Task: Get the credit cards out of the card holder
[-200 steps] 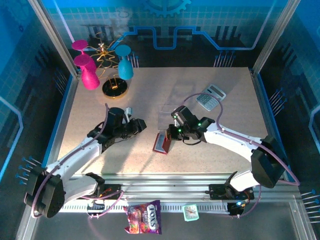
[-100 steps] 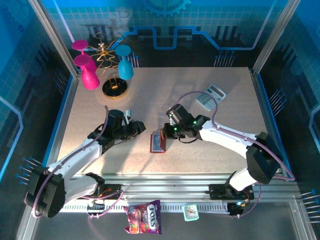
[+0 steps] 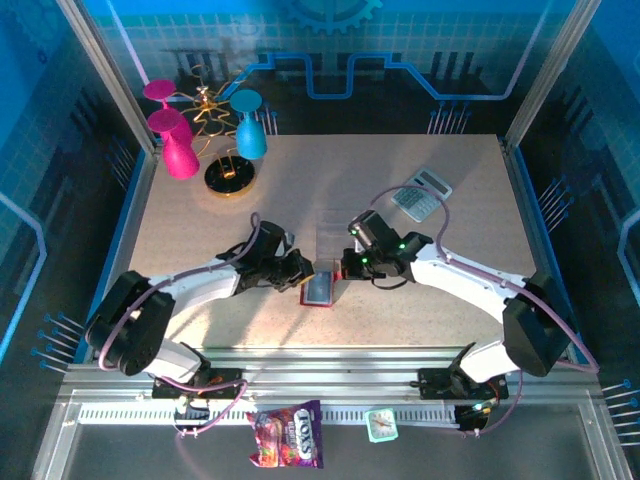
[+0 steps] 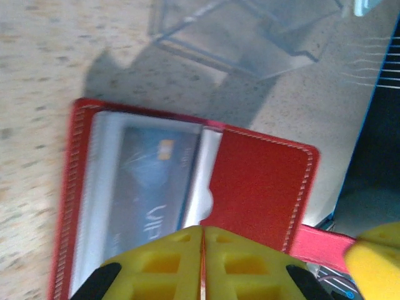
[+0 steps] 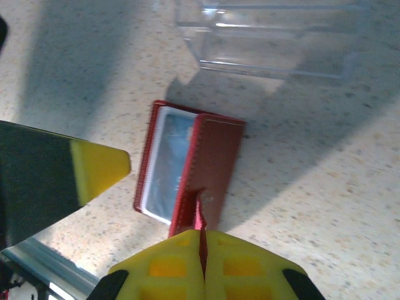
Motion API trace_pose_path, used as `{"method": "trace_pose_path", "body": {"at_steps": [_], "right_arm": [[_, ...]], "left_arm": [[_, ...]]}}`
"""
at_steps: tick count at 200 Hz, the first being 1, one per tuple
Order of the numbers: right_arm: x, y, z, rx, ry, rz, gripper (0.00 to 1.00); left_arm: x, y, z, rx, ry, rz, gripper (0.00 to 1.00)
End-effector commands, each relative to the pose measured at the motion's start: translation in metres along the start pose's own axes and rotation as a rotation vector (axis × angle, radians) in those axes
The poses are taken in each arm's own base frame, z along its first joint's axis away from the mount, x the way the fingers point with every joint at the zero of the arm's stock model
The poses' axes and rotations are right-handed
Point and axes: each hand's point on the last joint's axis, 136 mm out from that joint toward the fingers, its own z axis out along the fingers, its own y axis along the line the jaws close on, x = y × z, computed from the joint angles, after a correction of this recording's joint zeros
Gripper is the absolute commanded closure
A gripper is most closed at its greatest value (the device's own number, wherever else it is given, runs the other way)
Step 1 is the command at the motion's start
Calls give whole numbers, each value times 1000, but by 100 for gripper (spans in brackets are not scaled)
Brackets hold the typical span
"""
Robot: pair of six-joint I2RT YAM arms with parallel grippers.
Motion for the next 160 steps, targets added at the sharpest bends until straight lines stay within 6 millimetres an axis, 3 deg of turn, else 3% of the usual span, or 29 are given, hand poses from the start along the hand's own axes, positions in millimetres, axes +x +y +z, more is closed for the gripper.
{"method": "trace_pose_path", "body": {"at_steps": [1, 48, 106, 160], "right_arm": [[4, -23, -3, 44, 11, 10, 95], [9, -43, 6, 62, 30, 40, 95], [28, -70, 31, 131, 87, 65, 89], [31, -88, 42, 195, 122, 69, 89]], "left_arm": [[0, -24, 9, 52, 23, 25, 91], [8, -13, 27, 12, 72, -16, 94], [17, 16, 33, -70, 87, -50, 96], [19, 22, 36, -83, 101, -67, 96]]}}
